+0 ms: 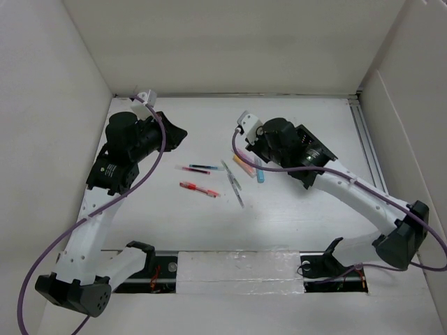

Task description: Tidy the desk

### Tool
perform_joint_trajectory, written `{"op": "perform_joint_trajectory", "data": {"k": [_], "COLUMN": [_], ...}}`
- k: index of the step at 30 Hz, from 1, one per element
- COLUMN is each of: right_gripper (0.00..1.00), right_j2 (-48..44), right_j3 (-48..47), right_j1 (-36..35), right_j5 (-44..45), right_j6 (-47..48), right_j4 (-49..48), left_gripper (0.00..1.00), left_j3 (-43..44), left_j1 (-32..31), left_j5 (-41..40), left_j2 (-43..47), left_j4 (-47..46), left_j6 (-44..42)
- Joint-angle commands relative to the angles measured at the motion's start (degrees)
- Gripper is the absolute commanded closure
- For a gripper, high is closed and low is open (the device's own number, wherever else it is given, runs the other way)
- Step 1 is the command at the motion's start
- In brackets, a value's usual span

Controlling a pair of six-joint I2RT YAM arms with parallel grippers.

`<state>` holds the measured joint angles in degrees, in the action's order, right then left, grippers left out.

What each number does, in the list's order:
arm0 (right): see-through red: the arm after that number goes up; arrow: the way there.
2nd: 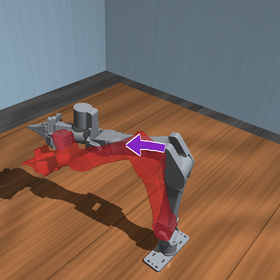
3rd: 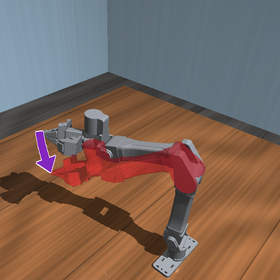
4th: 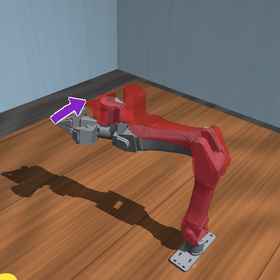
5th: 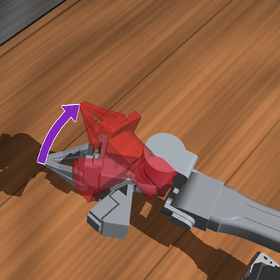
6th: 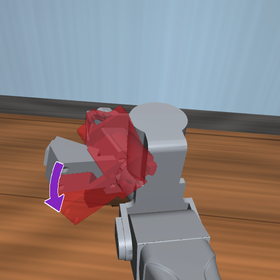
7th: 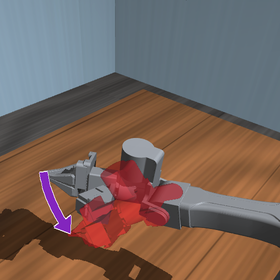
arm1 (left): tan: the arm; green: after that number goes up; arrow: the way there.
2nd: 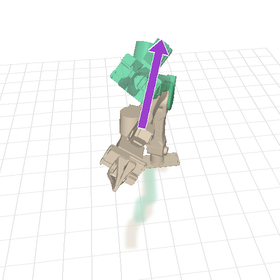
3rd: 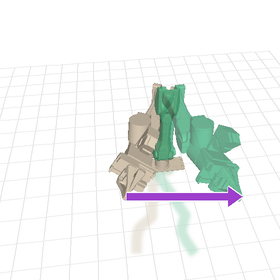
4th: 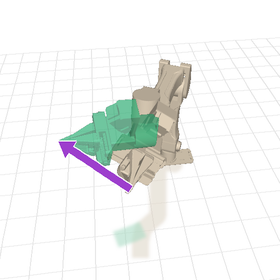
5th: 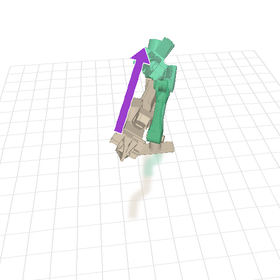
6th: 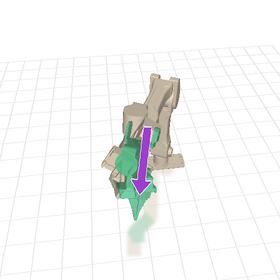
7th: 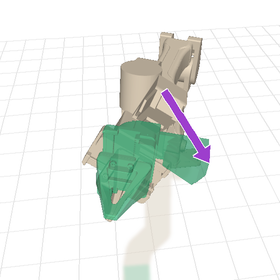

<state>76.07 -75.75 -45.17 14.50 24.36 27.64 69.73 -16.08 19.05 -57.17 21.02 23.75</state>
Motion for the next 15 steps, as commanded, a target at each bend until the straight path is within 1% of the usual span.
{"op": "perform_joint_trajectory", "data": {"k": [1,3,4,5,6,8,9,10,11,12,13,15], "right_gripper": [1.00,1.00,1.00,1.00,0.99,0.98,0.98,0.97,0.97,0.95,0.90,0.82], "right_j2": [2.0,2.1,2.4,2.8,3.5,7.6,9.3,10.8,13.5,14.8,15.8,19.4], "right_j3": [3.0,5.4,7.8,8.8,9.5,8.9,7.9,7.3,6.5,6.3,6.1,5.1], "right_j1": [2.6,3.2,4.6,4.6,5.6,6.8,6.8,6.8,6.8,6.8,7.3,7.3], "right_j5": [-0.4,1.4,1.8,1.9,1.7,1.1,1.8,2.9,4.2,4.2,3.7,1.5], "right_j6": [-2.8,-5.8,-6.4,-7.1,-7.5,-9.2,-10.5,-11.3,-12.7,-13.3,-13.6,-14.9], "right_j4": [-3.6,-7.0,-8.0,-10.9,-11.5,-10.6,-9.5,-8.9,-9.0,-9.4,-10.1,-12.3], "left_gripper": [1.00,1.00,1.00,1.00,1.00,0.88,0.77,0.69,0.64,0.60,0.57,0.55], "left_j3": [-0.4,-0.5,-0.8,-1.1,-1.4,-2.5,-3.4,-3.6,-3.7,-3.6,-3.6,-4.0], "left_j1": [-0.2,-0.2,-0.2,-0.2,-0.2,-0.2,-0.2,-0.2,-0.2,-0.2,-0.2,-0.2], "left_j5": [-0.4,-1.5,-1.7,-2.0,-2.3,-2.2,-1.0,-0.2,0.6,0.6,0.6,1.2], "left_j2": [0.3,0.5,1.0,1.3,1.6,2.3,2.5,2.8,2.8,2.9,3.0,3.5], "left_j4": [-2.7,-2.4,-2.5,-2.6,-2.7,-2.7,-2.9,-2.8,-2.5,-2.0,-1.9,-2.1], "left_j6": [-0.3,-1.2,-1.4,-1.9,-2.0,-2.0,-2.4,-2.7,-3.0,-3.5,-3.7,-4.1]}}
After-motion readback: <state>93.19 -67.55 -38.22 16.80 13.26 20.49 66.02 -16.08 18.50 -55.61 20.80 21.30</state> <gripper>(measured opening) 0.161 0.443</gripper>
